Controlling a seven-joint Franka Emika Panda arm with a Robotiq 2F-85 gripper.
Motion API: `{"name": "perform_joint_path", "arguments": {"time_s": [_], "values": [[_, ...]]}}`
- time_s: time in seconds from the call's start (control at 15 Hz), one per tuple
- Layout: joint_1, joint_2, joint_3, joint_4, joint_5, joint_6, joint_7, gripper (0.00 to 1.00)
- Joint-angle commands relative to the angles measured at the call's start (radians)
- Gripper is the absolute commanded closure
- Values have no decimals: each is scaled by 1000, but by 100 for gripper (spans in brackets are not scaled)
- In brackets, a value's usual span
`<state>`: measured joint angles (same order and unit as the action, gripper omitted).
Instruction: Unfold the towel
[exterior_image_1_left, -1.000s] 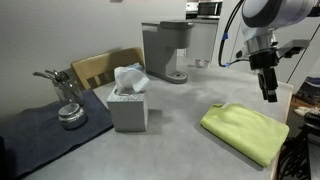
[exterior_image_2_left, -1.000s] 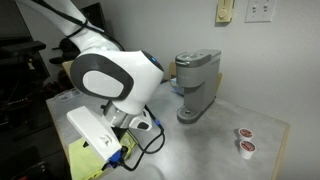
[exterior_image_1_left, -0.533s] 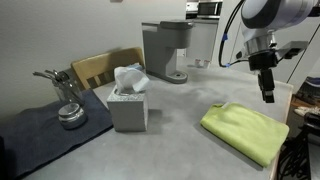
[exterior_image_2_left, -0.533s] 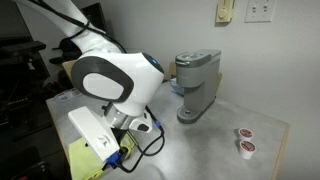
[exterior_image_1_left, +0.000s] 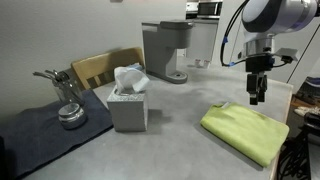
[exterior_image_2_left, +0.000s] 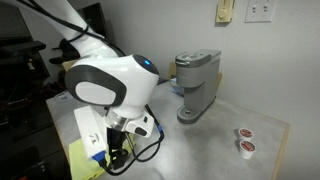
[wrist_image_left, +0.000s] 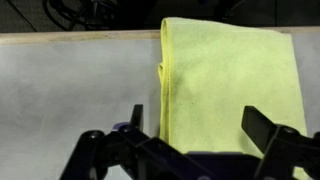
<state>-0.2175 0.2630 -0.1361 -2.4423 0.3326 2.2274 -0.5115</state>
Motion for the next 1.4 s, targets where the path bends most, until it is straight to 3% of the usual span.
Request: {"name": "perform_joint_path", "arguments": {"time_s": [0.0, 0.6, 1.2, 1.33], "values": [[-10, -5, 16, -33, 2, 46, 50, 0], [-46, 76, 21, -7, 33, 37, 24, 0], [-100, 114, 45, 9, 222, 84, 9, 0], [-101, 116, 47, 11, 236, 88, 9, 5]]}}
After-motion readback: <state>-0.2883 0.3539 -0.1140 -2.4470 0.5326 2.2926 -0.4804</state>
